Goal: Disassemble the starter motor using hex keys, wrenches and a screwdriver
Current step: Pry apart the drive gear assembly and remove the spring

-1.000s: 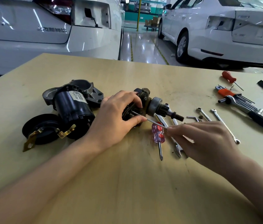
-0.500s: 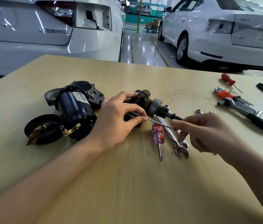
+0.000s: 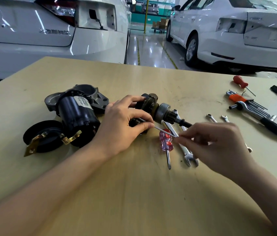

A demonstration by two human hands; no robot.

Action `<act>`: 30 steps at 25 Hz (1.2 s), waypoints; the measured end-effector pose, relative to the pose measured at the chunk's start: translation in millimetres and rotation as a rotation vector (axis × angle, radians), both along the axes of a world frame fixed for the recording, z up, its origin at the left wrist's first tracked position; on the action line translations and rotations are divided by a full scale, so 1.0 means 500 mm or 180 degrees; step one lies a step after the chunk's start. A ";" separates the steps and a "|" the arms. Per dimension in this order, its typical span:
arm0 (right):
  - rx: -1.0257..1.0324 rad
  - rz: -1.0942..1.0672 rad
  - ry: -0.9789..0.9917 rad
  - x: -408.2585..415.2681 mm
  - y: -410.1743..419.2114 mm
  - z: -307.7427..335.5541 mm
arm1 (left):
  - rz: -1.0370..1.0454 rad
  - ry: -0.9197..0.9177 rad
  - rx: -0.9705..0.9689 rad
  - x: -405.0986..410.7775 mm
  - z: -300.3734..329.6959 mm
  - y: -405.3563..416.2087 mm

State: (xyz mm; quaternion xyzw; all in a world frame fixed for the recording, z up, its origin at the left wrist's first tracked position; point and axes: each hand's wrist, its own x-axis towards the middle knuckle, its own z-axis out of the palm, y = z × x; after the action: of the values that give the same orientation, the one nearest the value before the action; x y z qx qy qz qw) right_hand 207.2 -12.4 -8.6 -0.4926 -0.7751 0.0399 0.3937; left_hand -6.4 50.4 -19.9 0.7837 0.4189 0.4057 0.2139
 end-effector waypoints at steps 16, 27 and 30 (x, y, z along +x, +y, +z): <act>-0.2456 0.0326 0.0967 0.002 0.000 0.033 | 0.0039 0.0099 0.0052 -0.001 -0.002 0.000; -0.0756 0.0087 0.0310 -0.005 0.004 -0.008 | 0.0039 0.0077 -0.0001 0.001 0.004 -0.002; 0.0510 0.0150 -0.1118 0.004 0.003 -0.010 | -0.0021 0.0060 0.0003 -0.001 0.002 -0.002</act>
State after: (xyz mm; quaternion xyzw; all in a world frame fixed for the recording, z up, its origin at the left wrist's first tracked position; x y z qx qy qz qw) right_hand 209.3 -10.8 -13.6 -0.4407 -0.8440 -0.0992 0.2893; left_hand -7.0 49.3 -18.9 0.7889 0.4182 0.3978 0.2109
